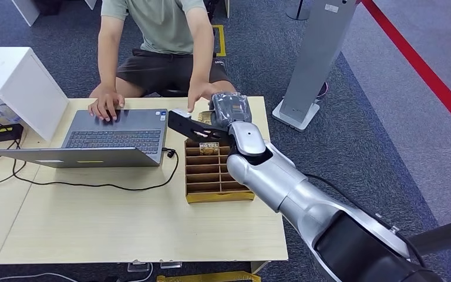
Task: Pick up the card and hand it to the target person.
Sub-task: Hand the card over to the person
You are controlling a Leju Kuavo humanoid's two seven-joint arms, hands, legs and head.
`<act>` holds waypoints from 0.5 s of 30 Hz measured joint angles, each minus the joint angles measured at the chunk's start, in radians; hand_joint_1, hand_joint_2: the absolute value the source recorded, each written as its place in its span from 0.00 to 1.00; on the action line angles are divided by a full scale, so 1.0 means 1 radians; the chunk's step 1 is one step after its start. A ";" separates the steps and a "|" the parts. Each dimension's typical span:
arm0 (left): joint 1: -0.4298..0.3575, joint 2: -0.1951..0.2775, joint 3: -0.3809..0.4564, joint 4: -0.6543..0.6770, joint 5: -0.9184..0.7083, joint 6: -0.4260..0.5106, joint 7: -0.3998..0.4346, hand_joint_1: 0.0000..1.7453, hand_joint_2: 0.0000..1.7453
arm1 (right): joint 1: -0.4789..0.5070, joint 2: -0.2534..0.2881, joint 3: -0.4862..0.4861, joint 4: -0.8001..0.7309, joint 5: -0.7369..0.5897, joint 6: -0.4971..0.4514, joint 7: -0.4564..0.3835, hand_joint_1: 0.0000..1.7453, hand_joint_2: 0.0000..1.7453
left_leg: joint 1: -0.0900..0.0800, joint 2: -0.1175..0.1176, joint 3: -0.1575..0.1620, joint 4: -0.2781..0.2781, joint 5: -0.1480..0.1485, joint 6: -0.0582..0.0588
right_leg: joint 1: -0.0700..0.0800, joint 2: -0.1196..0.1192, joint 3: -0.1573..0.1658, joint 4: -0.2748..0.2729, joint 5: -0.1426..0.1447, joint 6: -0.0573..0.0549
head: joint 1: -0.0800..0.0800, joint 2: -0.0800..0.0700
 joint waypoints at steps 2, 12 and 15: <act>-0.001 -0.001 -0.004 0.000 -0.003 0.000 0.004 0.00 0.00 | -0.006 0.006 0.001 0.050 0.005 -0.006 -0.003 0.89 1.00 | 0.000 0.000 0.000 0.000 0.000 0.000 | 0.000 0.000 0.000 0.000 0.000 0.000 | 0.000 0.000; -0.003 -0.005 -0.024 0.000 -0.010 0.000 0.011 0.00 0.00 | -0.011 0.005 0.000 0.144 0.046 -0.069 -0.003 0.45 1.00 | 0.000 0.000 0.001 0.000 0.000 0.000 | 0.000 0.000 0.000 0.000 0.000 0.000 | -0.001 0.000; -0.004 -0.006 -0.025 0.000 -0.012 -0.001 0.011 0.00 0.00 | -0.015 0.003 -0.002 0.154 0.062 -0.092 -0.007 0.00 1.00 | 0.000 0.000 0.001 0.000 0.000 0.000 | 0.000 0.000 0.000 0.000 0.000 0.000 | -0.001 0.000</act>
